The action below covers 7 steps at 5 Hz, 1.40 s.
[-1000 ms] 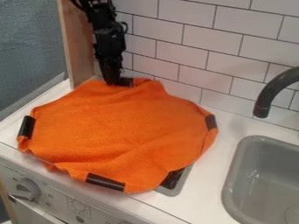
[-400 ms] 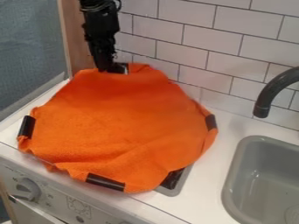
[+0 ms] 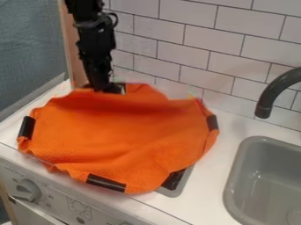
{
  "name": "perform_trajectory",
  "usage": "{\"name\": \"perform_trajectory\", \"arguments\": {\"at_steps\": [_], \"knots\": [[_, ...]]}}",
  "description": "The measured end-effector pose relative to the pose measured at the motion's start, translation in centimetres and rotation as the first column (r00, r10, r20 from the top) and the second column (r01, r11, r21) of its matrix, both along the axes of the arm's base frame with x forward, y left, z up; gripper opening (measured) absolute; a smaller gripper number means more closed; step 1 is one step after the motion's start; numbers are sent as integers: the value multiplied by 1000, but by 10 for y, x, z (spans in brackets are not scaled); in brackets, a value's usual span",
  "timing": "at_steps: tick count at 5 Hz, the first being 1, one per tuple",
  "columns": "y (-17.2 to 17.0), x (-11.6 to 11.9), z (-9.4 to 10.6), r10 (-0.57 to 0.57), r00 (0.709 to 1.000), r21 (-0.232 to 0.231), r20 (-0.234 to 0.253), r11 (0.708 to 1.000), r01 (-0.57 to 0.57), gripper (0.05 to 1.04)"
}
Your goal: Fold the cloth from top left to bottom right
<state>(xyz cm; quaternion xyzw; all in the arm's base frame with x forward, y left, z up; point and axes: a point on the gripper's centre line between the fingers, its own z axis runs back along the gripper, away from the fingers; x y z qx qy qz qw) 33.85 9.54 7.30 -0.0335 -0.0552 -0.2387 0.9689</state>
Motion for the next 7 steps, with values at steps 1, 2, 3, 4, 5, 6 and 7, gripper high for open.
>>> {"name": "perform_trajectory", "arguments": {"at_steps": [1,2,3,4,5,6,7], "knots": [[-16,-11,-15,-6,999,-17,-38,1000,6,49],[-27,-17,-26,-26,998,-12,-59,1000,26,49],[-27,-21,-31,-21,997,9,-69,1000,22,71],[-25,-22,-31,16,997,23,-78,1000,-15,222],[-25,-21,-32,37,997,22,-68,999,-35,480],[-24,-21,-32,53,996,27,-70,998,-52,789],[-26,-22,-26,69,996,19,-60,998,-68,1014]]}}
